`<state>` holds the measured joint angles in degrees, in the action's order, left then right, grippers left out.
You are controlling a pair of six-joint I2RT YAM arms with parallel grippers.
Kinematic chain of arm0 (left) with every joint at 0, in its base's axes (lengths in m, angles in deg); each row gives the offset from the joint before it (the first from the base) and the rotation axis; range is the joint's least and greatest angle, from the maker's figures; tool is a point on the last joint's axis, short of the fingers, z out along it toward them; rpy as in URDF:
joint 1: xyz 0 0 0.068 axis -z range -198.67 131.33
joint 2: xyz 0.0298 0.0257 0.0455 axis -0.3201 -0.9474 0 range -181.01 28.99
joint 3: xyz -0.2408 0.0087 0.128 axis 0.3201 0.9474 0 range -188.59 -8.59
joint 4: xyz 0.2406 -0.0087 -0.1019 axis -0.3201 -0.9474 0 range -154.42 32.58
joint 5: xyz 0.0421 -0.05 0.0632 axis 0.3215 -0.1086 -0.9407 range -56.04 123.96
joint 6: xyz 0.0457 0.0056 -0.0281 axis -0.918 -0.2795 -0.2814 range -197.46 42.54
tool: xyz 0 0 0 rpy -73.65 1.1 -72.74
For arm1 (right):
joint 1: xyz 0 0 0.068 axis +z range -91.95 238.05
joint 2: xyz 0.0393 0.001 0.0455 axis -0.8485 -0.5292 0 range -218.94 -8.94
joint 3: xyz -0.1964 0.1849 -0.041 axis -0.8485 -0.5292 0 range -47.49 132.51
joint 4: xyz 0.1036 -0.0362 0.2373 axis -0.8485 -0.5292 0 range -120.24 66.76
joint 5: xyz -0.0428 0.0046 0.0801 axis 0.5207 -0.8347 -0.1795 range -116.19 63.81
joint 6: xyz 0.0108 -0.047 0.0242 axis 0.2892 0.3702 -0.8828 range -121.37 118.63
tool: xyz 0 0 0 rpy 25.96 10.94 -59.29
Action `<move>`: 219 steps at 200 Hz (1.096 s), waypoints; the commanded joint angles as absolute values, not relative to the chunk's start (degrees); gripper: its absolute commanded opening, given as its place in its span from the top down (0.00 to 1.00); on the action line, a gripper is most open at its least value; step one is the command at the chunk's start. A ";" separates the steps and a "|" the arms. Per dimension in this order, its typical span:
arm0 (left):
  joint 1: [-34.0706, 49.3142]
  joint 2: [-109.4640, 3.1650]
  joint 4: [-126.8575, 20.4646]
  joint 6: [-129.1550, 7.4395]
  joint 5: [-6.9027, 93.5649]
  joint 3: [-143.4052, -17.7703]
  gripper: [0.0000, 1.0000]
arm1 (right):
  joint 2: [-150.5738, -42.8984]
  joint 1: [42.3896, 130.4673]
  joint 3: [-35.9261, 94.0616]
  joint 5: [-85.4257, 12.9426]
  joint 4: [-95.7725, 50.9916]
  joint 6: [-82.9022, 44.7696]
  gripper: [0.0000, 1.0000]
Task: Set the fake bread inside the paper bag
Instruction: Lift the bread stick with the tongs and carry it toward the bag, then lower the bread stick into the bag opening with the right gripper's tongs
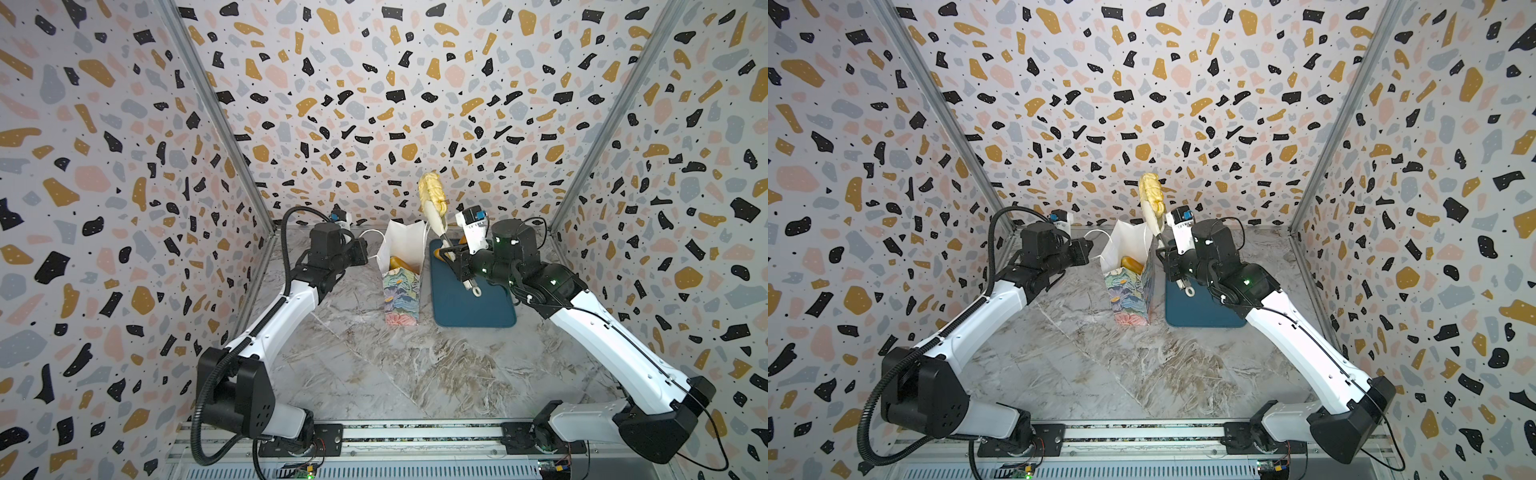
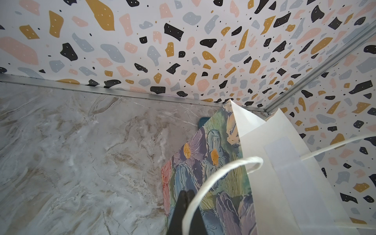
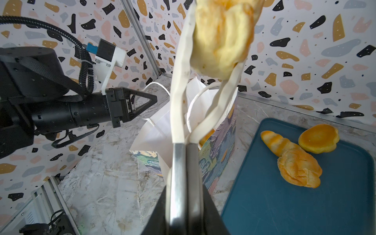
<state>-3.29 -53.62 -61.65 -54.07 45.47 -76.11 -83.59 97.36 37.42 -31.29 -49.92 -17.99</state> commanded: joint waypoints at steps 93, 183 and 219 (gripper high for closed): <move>-3.65 -52.82 -60.73 -54.07 46.26 -77.23 1.00 | -84.59 102.40 43.83 -26.00 -51.65 -17.73 1.00; -3.63 -52.61 -60.76 -54.07 46.35 -77.32 1.00 | -86.59 105.31 43.22 -25.98 -51.17 -17.92 1.00; -3.65 -52.56 -60.62 -54.08 46.26 -77.27 1.00 | -87.65 106.25 42.99 -25.09 -52.88 -16.88 1.00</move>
<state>-3.29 -53.62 -61.65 -54.04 45.49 -76.11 -87.81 105.46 41.07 -26.51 -52.89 -17.86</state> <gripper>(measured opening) 0.047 0.238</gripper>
